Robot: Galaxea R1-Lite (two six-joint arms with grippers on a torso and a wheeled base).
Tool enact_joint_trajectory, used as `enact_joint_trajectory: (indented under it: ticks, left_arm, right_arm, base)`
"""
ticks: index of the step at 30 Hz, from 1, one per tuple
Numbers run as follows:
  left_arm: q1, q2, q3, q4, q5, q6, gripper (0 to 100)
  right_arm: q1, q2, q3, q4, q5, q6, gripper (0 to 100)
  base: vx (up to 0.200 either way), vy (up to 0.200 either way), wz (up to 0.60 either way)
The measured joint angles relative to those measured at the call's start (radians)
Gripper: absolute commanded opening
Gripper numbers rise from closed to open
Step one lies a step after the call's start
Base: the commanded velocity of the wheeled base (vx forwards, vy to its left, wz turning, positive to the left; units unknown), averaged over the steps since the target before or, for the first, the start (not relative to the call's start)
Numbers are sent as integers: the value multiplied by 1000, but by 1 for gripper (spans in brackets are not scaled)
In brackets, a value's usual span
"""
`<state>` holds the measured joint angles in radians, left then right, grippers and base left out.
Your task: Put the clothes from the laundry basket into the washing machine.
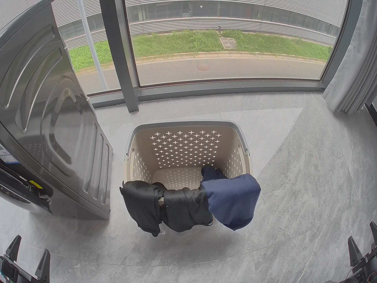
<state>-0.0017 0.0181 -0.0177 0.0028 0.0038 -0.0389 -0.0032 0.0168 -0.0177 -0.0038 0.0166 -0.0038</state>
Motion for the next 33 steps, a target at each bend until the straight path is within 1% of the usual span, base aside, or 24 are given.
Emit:
enact_joint_trajectory:
  ticks: [6, 12, 29, 33]
  left_arm:
    - [0, 0, 0, 0, 0, -1, 100]
    - [0, 0, 0, 0, 0, -2, 100]
    - [0, 0, 0, 0, 2, -2, 100]
    - [0, 0, 0, 0, 2, -2, 100]
  right_arm:
    - [0, 0, 0, 0, 0, 0, 100]
    - [0, 0, 0, 0, 0, 0, 100]
    - [0, 0, 0, 0, 0, 0, 100]
    - [0, 0, 0, 0, 0, 0, 100]
  base:
    - [0, 0, 0]
    - [0, -200, 0]
    - [0, 0, 0]
    - [200, 0, 0]
